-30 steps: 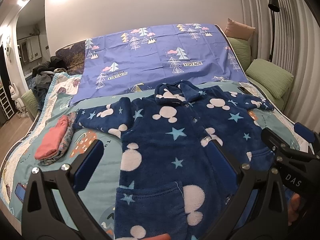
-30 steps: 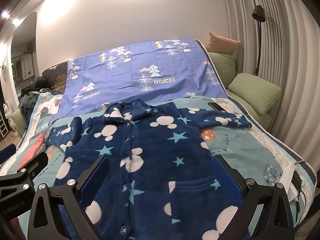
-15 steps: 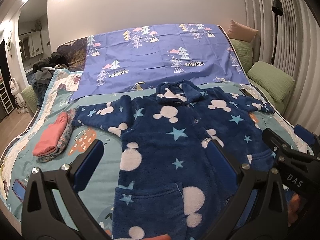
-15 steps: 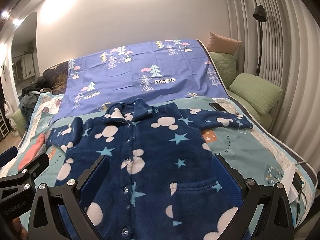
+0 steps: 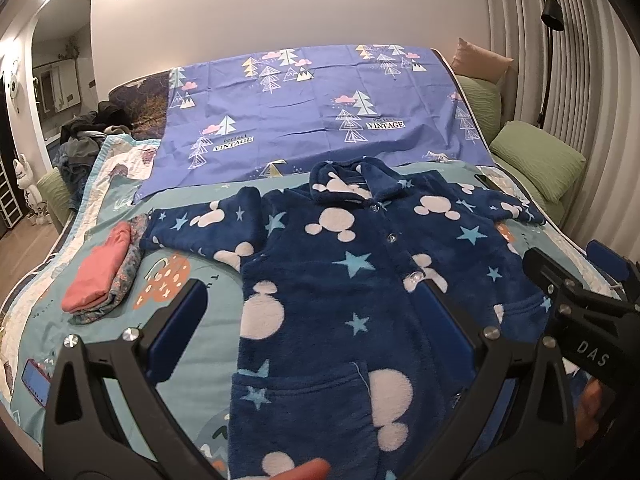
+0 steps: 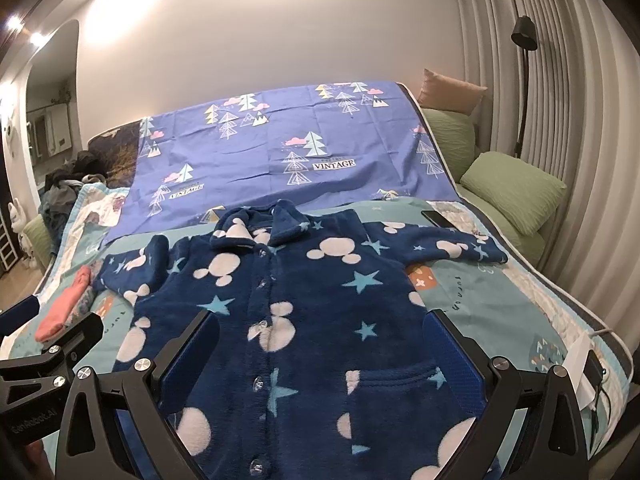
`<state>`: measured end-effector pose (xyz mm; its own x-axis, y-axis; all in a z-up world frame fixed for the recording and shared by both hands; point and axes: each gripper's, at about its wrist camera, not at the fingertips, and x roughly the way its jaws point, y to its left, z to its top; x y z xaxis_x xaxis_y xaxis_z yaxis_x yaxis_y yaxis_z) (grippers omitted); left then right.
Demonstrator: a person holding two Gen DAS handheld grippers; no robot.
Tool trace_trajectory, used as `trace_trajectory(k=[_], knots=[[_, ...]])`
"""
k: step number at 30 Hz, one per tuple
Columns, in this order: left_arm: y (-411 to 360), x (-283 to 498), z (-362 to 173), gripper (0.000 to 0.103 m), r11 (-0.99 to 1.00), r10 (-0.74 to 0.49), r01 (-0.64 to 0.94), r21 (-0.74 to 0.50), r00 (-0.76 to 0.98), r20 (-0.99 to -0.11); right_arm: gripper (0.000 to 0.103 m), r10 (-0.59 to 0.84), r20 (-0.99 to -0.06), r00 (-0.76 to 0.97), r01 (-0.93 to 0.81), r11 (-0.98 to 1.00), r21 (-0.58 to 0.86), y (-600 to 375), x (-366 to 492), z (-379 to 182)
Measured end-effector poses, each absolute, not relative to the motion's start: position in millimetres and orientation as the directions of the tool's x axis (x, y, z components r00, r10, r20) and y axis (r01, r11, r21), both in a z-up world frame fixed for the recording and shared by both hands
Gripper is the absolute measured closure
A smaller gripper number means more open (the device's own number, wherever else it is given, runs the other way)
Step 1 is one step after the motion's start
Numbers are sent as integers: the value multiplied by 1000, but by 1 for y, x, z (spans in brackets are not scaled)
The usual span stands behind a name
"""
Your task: Fold small clothes
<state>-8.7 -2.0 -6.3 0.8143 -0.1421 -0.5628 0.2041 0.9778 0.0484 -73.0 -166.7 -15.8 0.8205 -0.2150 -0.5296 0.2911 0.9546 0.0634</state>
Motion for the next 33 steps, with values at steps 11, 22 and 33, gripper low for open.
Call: trace_trajectory(k=[11, 22, 33], knots=[[3, -9, -7, 0, 979, -139, 200, 49, 817, -559, 0, -212, -531, 820, 287, 956, 62, -162, -71, -15], [10, -6, -11, 0, 984, -100, 166, 65, 817, -569, 0, -210, -533, 819, 276, 960, 47, -151, -64, -17], [30, 3, -17, 0, 992, -66, 117, 51, 813, -579, 0, -193, -542, 818, 240, 971, 16, -133, -50, -17]])
